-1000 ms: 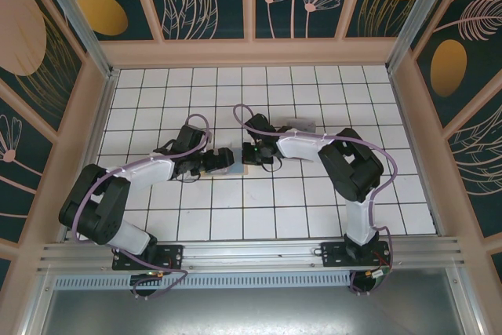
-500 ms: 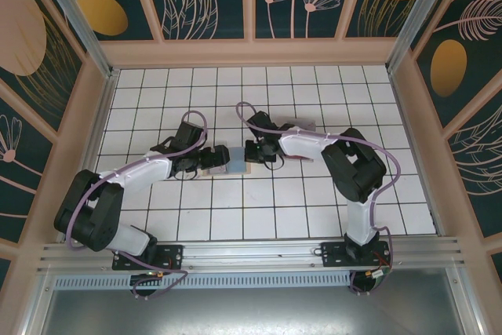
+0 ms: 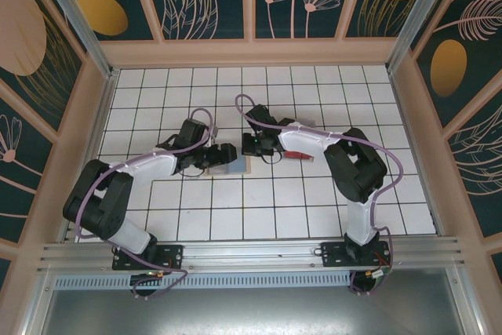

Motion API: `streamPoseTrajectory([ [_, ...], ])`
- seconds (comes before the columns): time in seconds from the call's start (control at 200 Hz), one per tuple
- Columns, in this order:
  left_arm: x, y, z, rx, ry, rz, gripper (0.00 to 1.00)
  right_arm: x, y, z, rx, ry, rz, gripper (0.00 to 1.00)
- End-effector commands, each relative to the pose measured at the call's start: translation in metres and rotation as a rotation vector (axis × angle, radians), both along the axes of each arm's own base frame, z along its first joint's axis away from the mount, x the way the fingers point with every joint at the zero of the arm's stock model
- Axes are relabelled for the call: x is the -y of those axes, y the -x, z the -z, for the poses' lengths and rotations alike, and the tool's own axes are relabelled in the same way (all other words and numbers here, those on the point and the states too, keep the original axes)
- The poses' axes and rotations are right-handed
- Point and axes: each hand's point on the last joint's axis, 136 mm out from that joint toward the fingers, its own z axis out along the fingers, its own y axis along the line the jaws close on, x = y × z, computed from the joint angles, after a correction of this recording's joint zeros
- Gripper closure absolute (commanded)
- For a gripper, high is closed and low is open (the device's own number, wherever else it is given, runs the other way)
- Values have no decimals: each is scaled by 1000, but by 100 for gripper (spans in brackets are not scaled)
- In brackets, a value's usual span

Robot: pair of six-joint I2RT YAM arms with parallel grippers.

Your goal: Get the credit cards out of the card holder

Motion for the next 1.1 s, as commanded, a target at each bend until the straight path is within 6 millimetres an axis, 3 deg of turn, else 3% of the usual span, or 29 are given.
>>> streamPoseTrajectory([
  [0.0, 26, -10, -30, 55, 148, 61, 24, 7, 0, -17, 26, -2, 24, 99],
  [0.2, 39, -10, -46, 74, 219, 104, 35, 17, -1, -17, 27, -21, 60, 99],
  [0.255, 39, -8, -45, 69, 217, 104, 45, 19, -2, -18, 27, -30, 68, 99],
  [0.36, 29, -9, -39, 69, 160, 69, 48, 19, -3, -22, 31, -42, 71, 99],
  [0.405, 19, -12, -34, 73, 102, 35, 54, 18, -4, -25, 33, -51, 66, 98],
  [0.596, -35, -16, -9, 52, -131, -118, 73, -8, -2, -43, 35, -176, -7, 95],
  [0.731, -59, -10, 11, 0, -208, -173, 85, -35, 2, -48, 8, -234, -76, 93],
  [0.886, -65, -3, 27, -35, -223, -177, 91, -57, 9, -36, -50, -243, -134, 94],
  [1.096, -67, 0, 38, -53, -239, -178, 94, -67, 17, -18, -114, -219, -177, 93],
])
